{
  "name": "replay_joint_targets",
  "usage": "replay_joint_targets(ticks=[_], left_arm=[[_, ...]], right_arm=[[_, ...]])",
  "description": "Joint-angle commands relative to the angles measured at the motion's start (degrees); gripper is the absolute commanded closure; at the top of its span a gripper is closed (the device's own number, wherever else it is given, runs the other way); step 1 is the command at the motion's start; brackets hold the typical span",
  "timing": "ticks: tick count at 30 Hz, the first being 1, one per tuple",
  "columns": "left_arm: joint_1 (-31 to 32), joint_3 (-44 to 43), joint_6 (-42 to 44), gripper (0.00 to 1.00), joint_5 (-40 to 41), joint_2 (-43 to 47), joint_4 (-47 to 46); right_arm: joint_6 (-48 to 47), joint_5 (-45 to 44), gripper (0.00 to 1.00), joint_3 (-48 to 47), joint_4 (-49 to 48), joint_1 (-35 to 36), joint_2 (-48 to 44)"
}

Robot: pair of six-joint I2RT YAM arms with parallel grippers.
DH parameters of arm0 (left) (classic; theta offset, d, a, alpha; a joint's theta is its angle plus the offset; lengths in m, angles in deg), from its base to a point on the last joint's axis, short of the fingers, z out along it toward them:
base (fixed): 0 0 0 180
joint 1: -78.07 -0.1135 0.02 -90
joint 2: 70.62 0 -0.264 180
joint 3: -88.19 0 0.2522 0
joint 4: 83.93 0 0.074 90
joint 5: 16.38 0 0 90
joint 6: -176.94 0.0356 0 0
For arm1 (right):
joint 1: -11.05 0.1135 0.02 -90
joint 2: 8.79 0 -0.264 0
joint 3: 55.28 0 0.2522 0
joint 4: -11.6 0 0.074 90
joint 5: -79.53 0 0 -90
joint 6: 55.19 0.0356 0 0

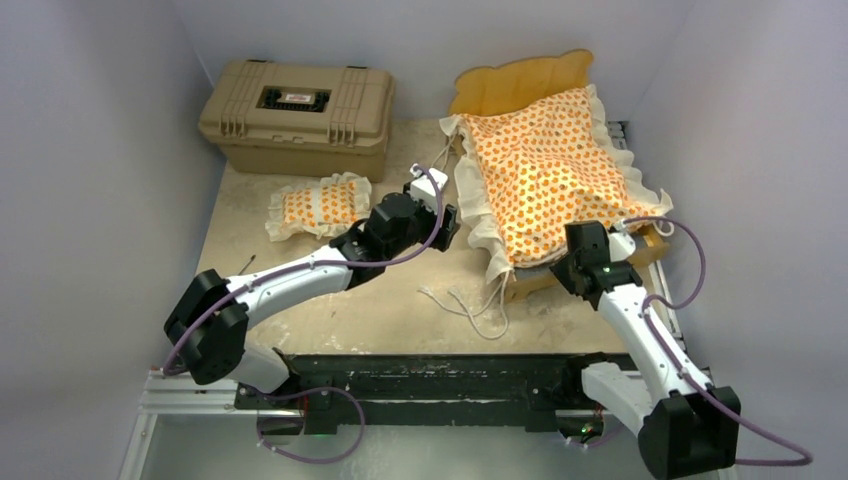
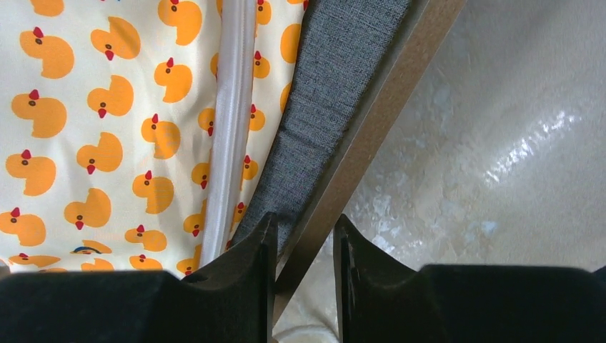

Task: Set up the pet bed
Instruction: Move the bed frame to the center of the board, then tie the ropes to the bed frame.

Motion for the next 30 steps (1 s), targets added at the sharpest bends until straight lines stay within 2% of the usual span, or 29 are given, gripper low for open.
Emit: replay_joint_targets(ticks=[1, 8, 12, 13, 16, 20, 22, 25, 30], left_arm=[[-0.14, 1.66, 0.14, 0.35, -3.2, 0.48, -2.05], [0.36, 5.04, -0.19, 0.36, -12.35, -2.17, -4.83], [4.1, 6.07, 3.44, 0.36, -13.24, -4.04, -4.61], [5.8, 5.92, 4.97, 0.36, -12.55, -4.75, -4.3], [10.58, 4.22, 8.43, 0.36, -11.58, -7.92, -3.0], [15.35, 0.93, 10.68, 0.38, -13.45, -13.69, -2.46], [17.15, -0.83, 12.46, 0.42, -13.4, -16.6, -0.79], [19.38, -3.44, 16.44, 0.45, -13.12, -20.09, 2.61], [21.97, -5.53, 19.05, 0.49, -13.51, -23.08, 5.25]], right_arm=[[-11.7, -1.68, 0.95, -0.78, -10.06, 0.46, 5.28], [-14.21, -4.43, 0.97, -1.26, -12.99, -0.27, 9.98], [-12.13, -7.41, 0.9, -2.64, -10.7, -2.87, 8.69], [-11.48, -8.1, 0.87, -3.02, -9.76, -3.36, 8.14], [-10.08, -9.22, 0.65, -4.26, -6.92, -3.67, 5.59], [-11.42, -6.16, 0.35, -6.23, -5.94, -3.68, 1.17], [-12.57, -4.39, 0.23, -7.14, -5.96, -3.68, -0.57], [-14.45, -2.8, 0.15, -8.43, -5.63, -3.74, -2.27], [-16.16, -1.28, 0.13, -9.04, -6.11, -3.69, -3.44]])
